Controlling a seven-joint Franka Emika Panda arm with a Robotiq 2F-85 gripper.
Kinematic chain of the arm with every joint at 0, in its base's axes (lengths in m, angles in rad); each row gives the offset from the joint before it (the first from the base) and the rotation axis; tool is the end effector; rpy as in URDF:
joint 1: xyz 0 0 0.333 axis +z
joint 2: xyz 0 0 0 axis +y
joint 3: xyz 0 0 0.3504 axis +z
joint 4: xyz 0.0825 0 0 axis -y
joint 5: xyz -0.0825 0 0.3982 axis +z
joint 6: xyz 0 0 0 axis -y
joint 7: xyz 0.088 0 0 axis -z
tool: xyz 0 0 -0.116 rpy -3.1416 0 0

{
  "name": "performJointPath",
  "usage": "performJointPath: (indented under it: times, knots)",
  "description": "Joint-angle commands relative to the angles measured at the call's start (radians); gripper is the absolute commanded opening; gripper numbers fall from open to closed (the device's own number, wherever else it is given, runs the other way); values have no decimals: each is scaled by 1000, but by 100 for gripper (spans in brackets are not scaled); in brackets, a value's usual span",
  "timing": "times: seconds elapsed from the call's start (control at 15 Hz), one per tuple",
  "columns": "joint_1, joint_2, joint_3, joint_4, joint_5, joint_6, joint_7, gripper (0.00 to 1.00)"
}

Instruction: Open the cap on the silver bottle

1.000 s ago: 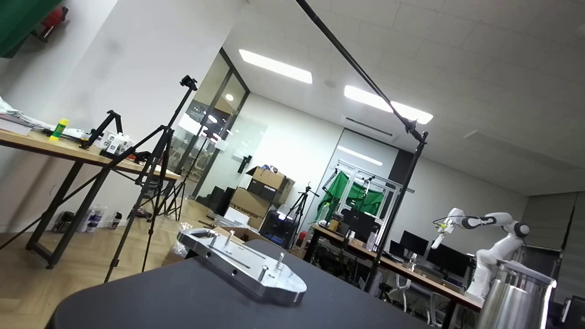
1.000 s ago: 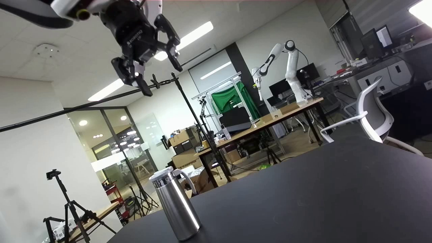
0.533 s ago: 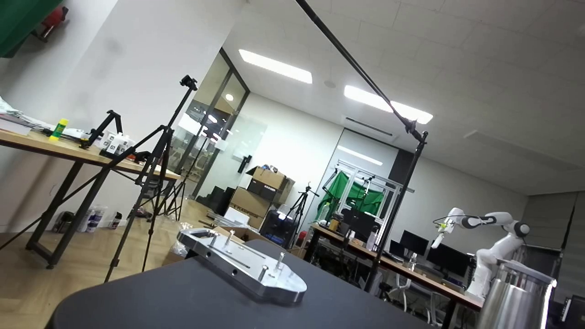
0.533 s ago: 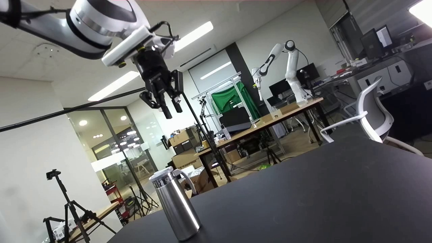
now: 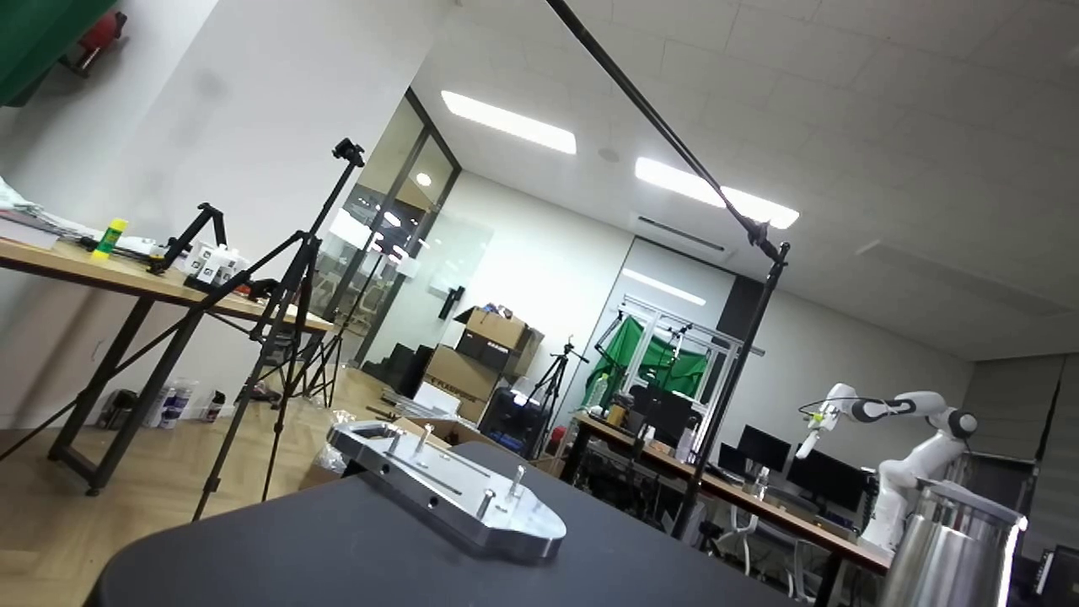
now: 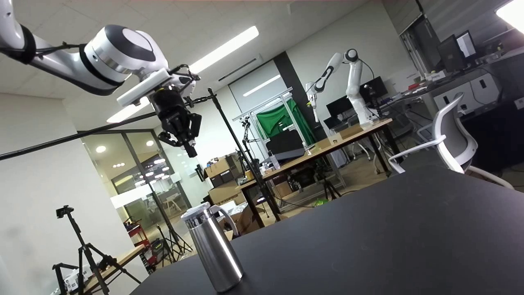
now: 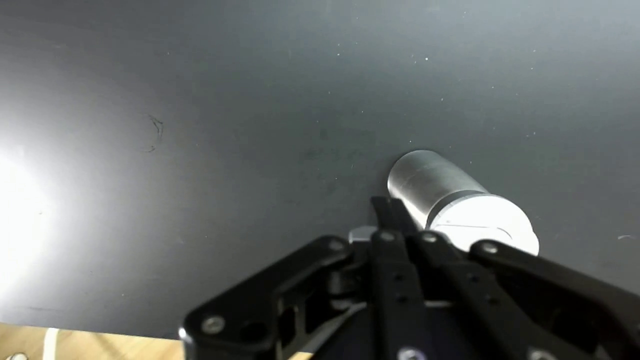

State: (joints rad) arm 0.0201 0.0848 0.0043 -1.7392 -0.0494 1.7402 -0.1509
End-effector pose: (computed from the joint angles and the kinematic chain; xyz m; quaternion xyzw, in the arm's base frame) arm 0.5960 0.0095 0.5324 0.9945 0.0926 -0.0433 0.0213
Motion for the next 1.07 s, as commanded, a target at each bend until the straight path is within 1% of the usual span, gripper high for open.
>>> performJointPath:
  times: [0.0, 0.53, 0.67, 0.8, 1.0]
  knots:
    - [-4, 1, 5, 3, -4, -6, 1, 1]
    - [-7, 0, 3, 4, -8, -8, 0, 1]
    - [7, 23, 14, 15, -25, -3, 12, 0]
    - [20, 45, 33, 16, 3, -1, -3, 0]
    - [46, 84, 64, 4, 7, 38, -2, 0]
